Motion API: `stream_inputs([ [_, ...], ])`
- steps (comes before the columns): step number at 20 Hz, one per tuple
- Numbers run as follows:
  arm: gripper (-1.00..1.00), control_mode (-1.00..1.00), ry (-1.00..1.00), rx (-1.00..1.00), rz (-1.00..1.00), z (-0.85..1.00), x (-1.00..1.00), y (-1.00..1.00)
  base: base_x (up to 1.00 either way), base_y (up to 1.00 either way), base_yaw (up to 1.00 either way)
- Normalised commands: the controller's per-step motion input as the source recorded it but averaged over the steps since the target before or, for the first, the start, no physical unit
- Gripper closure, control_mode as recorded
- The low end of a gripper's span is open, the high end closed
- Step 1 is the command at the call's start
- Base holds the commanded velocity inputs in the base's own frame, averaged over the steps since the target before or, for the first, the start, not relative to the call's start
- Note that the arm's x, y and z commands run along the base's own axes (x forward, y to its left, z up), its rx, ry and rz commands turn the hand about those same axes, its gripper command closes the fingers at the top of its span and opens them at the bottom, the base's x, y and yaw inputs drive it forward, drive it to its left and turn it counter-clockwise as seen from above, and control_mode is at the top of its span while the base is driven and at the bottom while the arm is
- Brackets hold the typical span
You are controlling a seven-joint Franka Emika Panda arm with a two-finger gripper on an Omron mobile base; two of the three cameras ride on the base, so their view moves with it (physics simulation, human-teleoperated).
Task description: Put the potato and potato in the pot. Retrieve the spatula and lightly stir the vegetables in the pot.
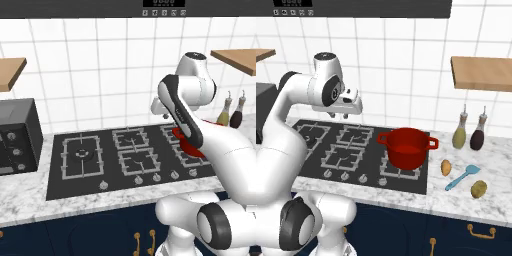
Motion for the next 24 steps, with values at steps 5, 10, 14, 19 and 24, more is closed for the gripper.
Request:
stream_inputs([
  [5,-1.0,-1.0,0.04,-0.01,0.0,-0.08,-0.03,0.01,0.0,0.0,0.0],
  [10,-1.0,1.0,0.08,-0.01,0.0,-0.25,0.0,0.0,-0.06,-0.06,0.0],
  [14,-1.0,1.0,0.0,0.0,0.0,0.0,0.0,0.0,-0.18,-0.41,-0.03],
  [19,-1.0,1.0,0.0,0.0,0.0,0.0,0.0,0.0,-0.4,-0.71,-0.01],
  [24,-1.0,1.0,0.0,0.0,0.0,0.0,0.0,0.0,-0.18,-0.76,0.0],
])
